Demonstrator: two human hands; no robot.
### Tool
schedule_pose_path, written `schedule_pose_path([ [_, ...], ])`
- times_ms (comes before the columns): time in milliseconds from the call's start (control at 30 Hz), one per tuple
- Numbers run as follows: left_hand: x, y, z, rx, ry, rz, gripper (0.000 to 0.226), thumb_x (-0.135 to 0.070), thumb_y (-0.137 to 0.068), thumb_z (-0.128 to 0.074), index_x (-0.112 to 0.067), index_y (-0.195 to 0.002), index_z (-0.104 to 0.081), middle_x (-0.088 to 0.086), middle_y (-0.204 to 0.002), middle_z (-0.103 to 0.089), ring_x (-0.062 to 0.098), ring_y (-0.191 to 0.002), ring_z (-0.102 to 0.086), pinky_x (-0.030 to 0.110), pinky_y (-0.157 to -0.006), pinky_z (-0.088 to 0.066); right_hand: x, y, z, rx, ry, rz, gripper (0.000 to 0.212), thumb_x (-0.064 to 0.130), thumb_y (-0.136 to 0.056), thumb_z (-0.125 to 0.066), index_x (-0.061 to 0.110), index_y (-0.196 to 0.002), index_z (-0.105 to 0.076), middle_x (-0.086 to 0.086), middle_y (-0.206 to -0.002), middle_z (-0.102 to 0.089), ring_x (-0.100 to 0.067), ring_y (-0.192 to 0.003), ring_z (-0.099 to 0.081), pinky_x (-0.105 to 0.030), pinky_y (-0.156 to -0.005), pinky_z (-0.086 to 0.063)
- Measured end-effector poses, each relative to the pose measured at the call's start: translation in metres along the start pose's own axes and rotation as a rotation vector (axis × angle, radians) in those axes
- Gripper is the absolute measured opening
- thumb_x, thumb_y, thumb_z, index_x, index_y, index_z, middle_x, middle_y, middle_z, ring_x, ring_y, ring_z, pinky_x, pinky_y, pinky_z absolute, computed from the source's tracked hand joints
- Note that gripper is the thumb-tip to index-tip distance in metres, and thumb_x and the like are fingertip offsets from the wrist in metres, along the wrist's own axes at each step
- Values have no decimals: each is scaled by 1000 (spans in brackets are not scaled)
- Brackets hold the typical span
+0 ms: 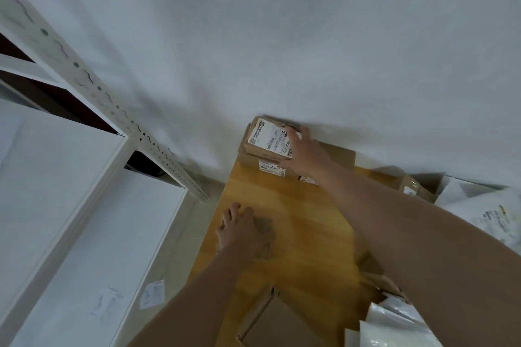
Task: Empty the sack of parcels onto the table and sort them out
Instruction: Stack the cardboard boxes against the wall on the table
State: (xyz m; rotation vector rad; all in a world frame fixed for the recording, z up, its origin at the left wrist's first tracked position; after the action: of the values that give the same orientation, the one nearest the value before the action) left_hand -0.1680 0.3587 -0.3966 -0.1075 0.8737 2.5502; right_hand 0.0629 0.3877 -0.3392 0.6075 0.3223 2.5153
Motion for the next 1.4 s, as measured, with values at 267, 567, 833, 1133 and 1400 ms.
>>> schedule_pose_path([
  [267, -36, -25, 14, -82, 49, -92, 83, -70, -78, -59, -27, -144, -33, 3, -153, -14, 28, -143, -11, 52, -110, -31, -40, 35, -7, -181, -427, -354, 86, 59, -92, -51, 9, -152, -14, -15, -151, -26, -37, -136, -36, -50, -108, -39],
  [567, 16, -21, 17, -190, 541, 229, 52, -45, -100, -35, -15, -143, -37, 13, -145, -37, 33, -129, -40, 48, -103, -39, -58, 97, -45, -348, -677, -472, 26, 34, -99, -42, 11, -100, -55, -4, -96, -56, -21, -87, -55, -33, -67, -43],
  [833, -7, -25, -4, 3, 656, 154, 46, -43, -103, -34, -17, -138, -51, 7, -131, -57, 29, -116, -55, 38, -93, -46, -60, 143, -130, 57, -768, -535, 41, 44, -104, -37, 13, -121, -56, -5, -114, -62, -13, -82, -53, -33, -72, -47],
  [1133, -48, -11, -19, 126, 1012, 143, 30, -28, -102, -48, -8, -116, -66, 10, -110, -68, 28, -102, -65, 45, -95, -52, -110, 167, -121, 131, -1145, -665, 28, 38, -100, -49, 17, -110, -63, -7, -105, -65, -21, -95, -62, -41, -94, -49],
  [1400, -121, 13, -30, 282, 896, -123, 44, -12, -96, -58, -15, -138, -50, -2, -128, -54, 16, -111, -54, 29, -87, -44, -153, 194, -101, -12, -977, -733, 34, 29, -103, -43, 16, -134, -47, -7, -129, -57, -24, -108, -57, -40, -95, -49],
])
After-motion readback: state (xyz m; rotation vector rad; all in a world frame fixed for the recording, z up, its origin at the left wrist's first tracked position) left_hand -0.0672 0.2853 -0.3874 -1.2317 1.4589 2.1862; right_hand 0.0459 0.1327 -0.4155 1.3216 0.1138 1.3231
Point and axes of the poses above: each hand's wrist, its own y-axis away from the middle knuckle, its own z-axis out of the back of the hand, x = y × z, the point moved 10 cm from there along -y, towards the middle knuckle
